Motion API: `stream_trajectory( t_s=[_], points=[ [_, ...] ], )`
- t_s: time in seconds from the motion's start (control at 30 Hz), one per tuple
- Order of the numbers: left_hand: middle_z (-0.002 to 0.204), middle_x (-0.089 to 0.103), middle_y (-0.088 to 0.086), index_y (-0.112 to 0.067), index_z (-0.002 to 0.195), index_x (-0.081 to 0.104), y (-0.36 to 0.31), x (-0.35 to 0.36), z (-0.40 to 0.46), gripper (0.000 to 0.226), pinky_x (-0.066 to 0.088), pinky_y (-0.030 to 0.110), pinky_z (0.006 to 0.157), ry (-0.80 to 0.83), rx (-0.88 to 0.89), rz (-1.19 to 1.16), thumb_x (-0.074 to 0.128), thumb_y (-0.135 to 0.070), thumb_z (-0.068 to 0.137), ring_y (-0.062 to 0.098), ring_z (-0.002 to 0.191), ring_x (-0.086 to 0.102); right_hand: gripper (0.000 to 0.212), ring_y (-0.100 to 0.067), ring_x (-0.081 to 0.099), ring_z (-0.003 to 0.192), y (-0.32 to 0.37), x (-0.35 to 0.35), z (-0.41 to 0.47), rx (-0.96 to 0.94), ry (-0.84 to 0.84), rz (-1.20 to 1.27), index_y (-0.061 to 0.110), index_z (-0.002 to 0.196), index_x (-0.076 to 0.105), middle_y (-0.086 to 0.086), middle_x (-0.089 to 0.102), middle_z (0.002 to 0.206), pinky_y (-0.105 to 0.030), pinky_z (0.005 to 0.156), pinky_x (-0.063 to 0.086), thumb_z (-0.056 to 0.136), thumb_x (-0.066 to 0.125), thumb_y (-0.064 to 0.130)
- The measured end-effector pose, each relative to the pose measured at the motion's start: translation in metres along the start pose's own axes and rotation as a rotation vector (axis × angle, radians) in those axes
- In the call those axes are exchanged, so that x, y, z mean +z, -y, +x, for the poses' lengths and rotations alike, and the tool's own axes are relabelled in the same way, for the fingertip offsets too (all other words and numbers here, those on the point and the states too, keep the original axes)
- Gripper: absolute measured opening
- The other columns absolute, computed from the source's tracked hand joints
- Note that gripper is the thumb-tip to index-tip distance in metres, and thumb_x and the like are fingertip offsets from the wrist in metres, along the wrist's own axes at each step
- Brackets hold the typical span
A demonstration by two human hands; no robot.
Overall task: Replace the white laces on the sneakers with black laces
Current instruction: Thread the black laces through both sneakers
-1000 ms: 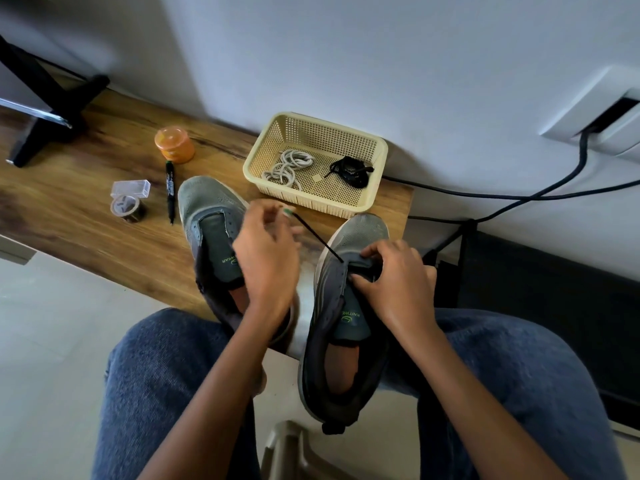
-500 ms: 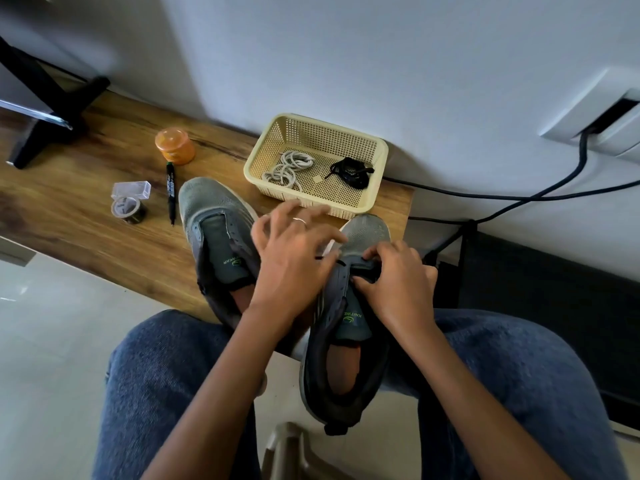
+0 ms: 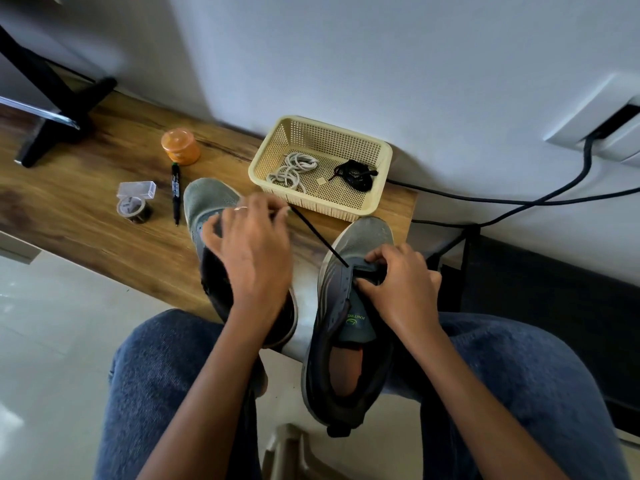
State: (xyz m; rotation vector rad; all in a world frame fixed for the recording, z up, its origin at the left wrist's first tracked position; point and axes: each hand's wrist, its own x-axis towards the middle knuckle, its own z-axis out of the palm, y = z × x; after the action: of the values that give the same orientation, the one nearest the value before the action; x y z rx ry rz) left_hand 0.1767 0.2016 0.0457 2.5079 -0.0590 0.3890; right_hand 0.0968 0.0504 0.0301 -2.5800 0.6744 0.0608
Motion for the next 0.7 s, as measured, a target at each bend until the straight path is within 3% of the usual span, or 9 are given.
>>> stream_trajectory(
  t_s=[0.1, 0.17, 0.27, 0.33, 0.4, 0.57, 0.7],
  points=[
    [0.102, 0.063, -0.006, -0.021, 0.104, 0.057, 0.005, -0.002, 0.003, 0.013, 0.021, 0.042, 0.102, -0.115, -0.033, 0.001, 0.049, -0.030, 0.097, 0.016, 0.105, 0.049, 0.034, -0.014, 0.043, 0.117, 0.000, 0.000, 0.001, 0.003, 0.001, 0.005, 0.030, 0.109, 0.059, 0.008, 0.052, 0.116, -0.037, 0.091, 0.027, 0.079, 0.073, 0.037],
    [0.107, 0.060, -0.008, -0.022, 0.111, 0.055, 0.001, -0.001, 0.002, 0.018, 0.017, 0.041, 0.102, -0.073, 0.042, -0.024, 0.052, -0.030, 0.095, 0.018, 0.114, 0.045, 0.034, -0.014, 0.042, 0.117, 0.001, 0.001, 0.001, 0.005, 0.007, 0.006, 0.029, 0.110, 0.059, 0.008, 0.052, 0.117, -0.036, 0.090, 0.026, 0.079, 0.073, 0.036],
    [0.118, 0.054, -0.017, -0.029, 0.118, 0.057, -0.003, 0.008, -0.004, 0.030, 0.011, 0.032, 0.099, 0.225, 0.288, -0.045, 0.060, -0.037, 0.090, 0.016, 0.126, 0.033, 0.035, -0.015, 0.040, 0.117, 0.001, 0.001, 0.002, 0.000, 0.012, -0.001, 0.027, 0.111, 0.059, 0.007, 0.051, 0.118, -0.036, 0.091, 0.027, 0.079, 0.073, 0.036],
    [0.125, 0.056, -0.019, -0.035, 0.108, 0.065, -0.003, 0.015, -0.011, 0.022, 0.012, 0.039, 0.105, 0.413, 0.442, 0.054, 0.062, -0.041, 0.087, 0.017, 0.129, 0.031, 0.037, -0.017, 0.038, 0.119, 0.001, 0.001, 0.004, -0.006, 0.022, -0.010, 0.027, 0.113, 0.059, 0.006, 0.051, 0.120, -0.038, 0.093, 0.029, 0.080, 0.072, 0.037],
    [0.119, 0.062, -0.015, -0.034, 0.101, 0.070, -0.004, 0.021, -0.018, 0.016, 0.009, 0.043, 0.108, 0.503, 0.481, 0.118, 0.063, -0.040, 0.087, 0.017, 0.127, 0.035, 0.039, -0.018, 0.036, 0.122, 0.000, 0.001, 0.005, -0.021, 0.045, -0.027, 0.028, 0.116, 0.059, 0.005, 0.050, 0.122, -0.039, 0.095, 0.030, 0.081, 0.071, 0.038],
    [0.095, 0.068, -0.011, -0.030, 0.090, 0.068, -0.002, 0.023, -0.018, 0.013, 0.003, 0.040, 0.107, 0.418, 0.414, 0.178, 0.061, -0.040, 0.089, 0.015, 0.113, 0.047, 0.044, -0.018, 0.032, 0.124, -0.001, -0.004, 0.008, -0.039, 0.092, -0.027, 0.031, 0.122, 0.059, 0.006, 0.047, 0.125, -0.039, 0.098, 0.030, 0.081, 0.071, 0.042],
    [0.093, 0.064, -0.011, -0.029, 0.095, 0.064, 0.000, 0.020, -0.017, 0.024, -0.003, 0.040, 0.108, 0.371, 0.336, 0.274, 0.041, -0.038, 0.095, 0.014, 0.112, 0.046, 0.050, -0.018, 0.034, 0.124, -0.004, -0.008, 0.009, -0.034, 0.109, -0.004, 0.033, 0.123, 0.058, 0.006, 0.047, 0.123, -0.040, 0.097, 0.031, 0.076, 0.074, 0.046]
  ],
)
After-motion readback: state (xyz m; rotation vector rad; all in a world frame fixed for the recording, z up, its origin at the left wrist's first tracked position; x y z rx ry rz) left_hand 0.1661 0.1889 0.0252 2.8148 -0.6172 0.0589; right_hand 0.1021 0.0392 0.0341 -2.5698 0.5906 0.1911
